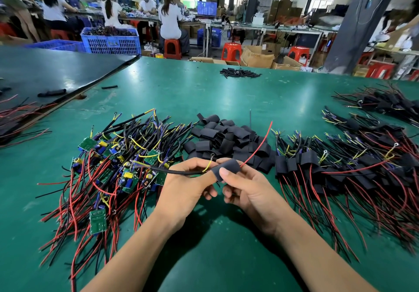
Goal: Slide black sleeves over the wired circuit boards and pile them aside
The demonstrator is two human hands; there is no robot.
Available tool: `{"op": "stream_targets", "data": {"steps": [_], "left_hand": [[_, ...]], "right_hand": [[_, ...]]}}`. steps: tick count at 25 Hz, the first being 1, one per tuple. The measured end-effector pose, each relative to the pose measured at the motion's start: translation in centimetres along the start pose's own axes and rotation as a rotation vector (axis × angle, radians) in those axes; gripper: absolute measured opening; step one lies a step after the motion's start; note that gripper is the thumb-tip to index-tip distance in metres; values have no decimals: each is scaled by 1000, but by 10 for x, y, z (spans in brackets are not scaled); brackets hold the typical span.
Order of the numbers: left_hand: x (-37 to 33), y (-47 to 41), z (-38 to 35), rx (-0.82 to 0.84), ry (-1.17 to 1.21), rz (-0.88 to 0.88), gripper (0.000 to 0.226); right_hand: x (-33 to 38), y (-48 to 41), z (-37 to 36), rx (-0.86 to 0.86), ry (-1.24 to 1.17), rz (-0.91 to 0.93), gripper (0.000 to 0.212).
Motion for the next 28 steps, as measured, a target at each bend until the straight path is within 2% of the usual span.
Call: {"op": "stream_targets", "data": {"steps": [4,8,12,17,20,28], "left_hand": [[6,-3,5,-60,-2,61,23],[5,-1,5,-50,-19,98,16],[3,1,2,-21,25,136,12],[6,2,0,10,42,209,12],[7,1,1,17,50,225,7],[8,1,2,25,53,227,7]], "right_hand": [[2,-4,6,-64,-41,36,27],[2,-6,10,-102,-67,73,19],[5,-7,13,-138,-47,124,21],[12,-3,16,-225,133,282,16],[16,-2,17,-282,196,354,20],[20,-3,22,-275,204,355,17]]}}
Point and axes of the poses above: each hand's wrist, its own y-axis away from the middle knuckle, its own z-axis out of the back of the hand, x = y × z, the point moved 5 cm from there along -y, towards the middle knuckle, and after that the axes turned 7 degrees about -x, right-handed, at the moved point
